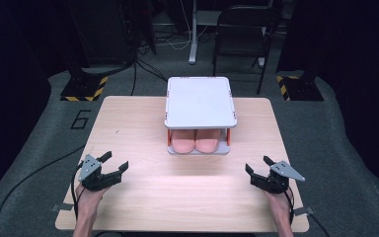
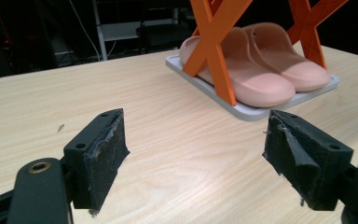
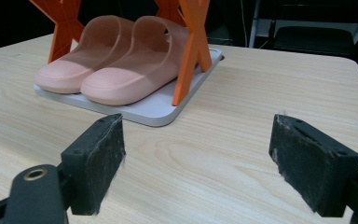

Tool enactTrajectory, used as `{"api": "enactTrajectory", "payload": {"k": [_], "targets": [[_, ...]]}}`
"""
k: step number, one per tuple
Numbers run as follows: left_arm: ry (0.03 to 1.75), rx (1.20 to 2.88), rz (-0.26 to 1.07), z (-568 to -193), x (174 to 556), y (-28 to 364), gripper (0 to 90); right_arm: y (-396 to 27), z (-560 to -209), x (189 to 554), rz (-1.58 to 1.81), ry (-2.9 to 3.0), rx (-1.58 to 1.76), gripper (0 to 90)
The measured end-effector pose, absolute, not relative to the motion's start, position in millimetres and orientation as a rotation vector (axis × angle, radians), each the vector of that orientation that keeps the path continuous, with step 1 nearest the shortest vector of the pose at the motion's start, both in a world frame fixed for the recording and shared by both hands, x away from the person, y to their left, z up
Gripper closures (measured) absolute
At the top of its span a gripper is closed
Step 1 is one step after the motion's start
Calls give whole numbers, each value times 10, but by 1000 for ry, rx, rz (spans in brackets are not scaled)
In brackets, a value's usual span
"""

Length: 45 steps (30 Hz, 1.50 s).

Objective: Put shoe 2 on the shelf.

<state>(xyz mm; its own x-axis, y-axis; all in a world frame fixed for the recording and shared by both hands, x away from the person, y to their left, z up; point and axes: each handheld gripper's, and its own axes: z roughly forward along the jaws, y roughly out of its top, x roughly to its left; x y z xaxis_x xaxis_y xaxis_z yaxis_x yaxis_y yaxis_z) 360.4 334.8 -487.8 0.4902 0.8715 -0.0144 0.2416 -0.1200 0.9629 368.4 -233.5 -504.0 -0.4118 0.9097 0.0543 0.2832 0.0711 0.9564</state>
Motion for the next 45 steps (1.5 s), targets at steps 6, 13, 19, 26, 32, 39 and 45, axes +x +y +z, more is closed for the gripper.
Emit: {"api": "enactTrajectory", "payload": {"k": [6, 13, 19, 26, 32, 39, 45], "targets": [[996, 1649, 702, -4945, 3585, 3334, 205, -2350, -5066, 3676, 1355, 1762, 1200, 178], [1021, 1662, 683, -4978, 3605, 3365, 205, -2326, -5077, 3671, 1360, 1773, 1195, 178], [1053, 1659, 663, -4990, 3622, 3388, 155, -2330, -5085, 3673, 1346, 1759, 1217, 146], [1048, 1673, 640, -5001, 3636, 3358, 104, -2333, -5076, 3667, 1347, 1751, 1219, 145], [1049, 1669, 632, -5012, 3648, 3347, 65, -2317, -5097, 3678, 1332, 1777, 1215, 146], [1050, 1670, 624, -5016, 3649, 3352, 40, -2320, -5100, 3679, 1334, 1777, 1218, 147], [1054, 1669, 624, -5025, 3654, 3358, 28, -2319, -5103, 3680, 1326, 1780, 1224, 147]]}}
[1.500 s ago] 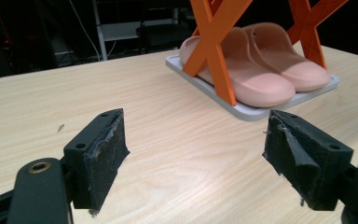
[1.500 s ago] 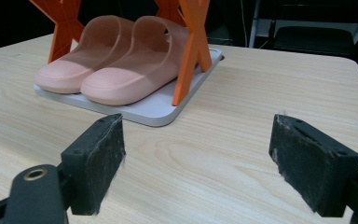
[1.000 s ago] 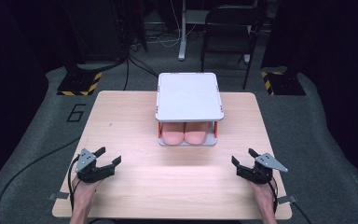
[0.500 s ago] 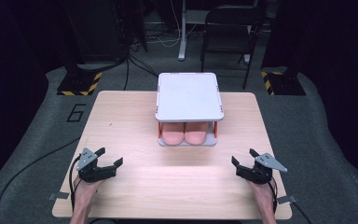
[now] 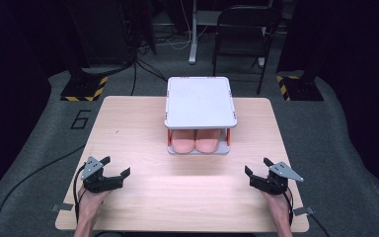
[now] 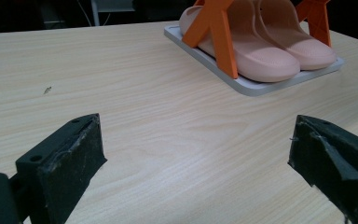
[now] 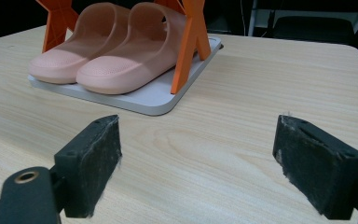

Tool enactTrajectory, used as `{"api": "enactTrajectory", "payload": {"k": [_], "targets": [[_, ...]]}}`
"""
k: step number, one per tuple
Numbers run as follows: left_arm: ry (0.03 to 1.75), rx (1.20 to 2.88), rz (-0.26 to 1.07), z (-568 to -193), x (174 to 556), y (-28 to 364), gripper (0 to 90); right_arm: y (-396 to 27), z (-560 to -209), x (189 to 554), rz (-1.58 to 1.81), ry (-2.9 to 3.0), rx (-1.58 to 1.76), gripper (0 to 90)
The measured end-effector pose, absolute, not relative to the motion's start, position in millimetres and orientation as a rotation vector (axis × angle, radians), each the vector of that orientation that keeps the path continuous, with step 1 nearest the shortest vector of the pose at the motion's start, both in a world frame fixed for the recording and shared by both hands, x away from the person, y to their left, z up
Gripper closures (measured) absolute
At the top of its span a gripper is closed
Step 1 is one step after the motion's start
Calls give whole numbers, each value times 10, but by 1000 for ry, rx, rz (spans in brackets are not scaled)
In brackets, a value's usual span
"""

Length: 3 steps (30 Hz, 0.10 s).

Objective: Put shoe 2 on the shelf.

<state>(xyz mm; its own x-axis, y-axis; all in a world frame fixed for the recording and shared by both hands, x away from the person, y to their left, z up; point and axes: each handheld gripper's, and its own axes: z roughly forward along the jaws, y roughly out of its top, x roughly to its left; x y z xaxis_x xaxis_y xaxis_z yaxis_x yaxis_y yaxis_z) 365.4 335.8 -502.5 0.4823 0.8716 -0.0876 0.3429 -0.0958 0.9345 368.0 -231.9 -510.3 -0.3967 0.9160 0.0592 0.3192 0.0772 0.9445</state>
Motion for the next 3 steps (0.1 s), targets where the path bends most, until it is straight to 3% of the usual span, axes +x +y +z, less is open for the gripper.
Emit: {"api": "enactTrajectory", "payload": {"k": [3], "targets": [[1056, 1672, 623, -5031, 3655, 3360, 28, -2323, -5110, 3687, 1324, 1783, 1226, 147]]}}
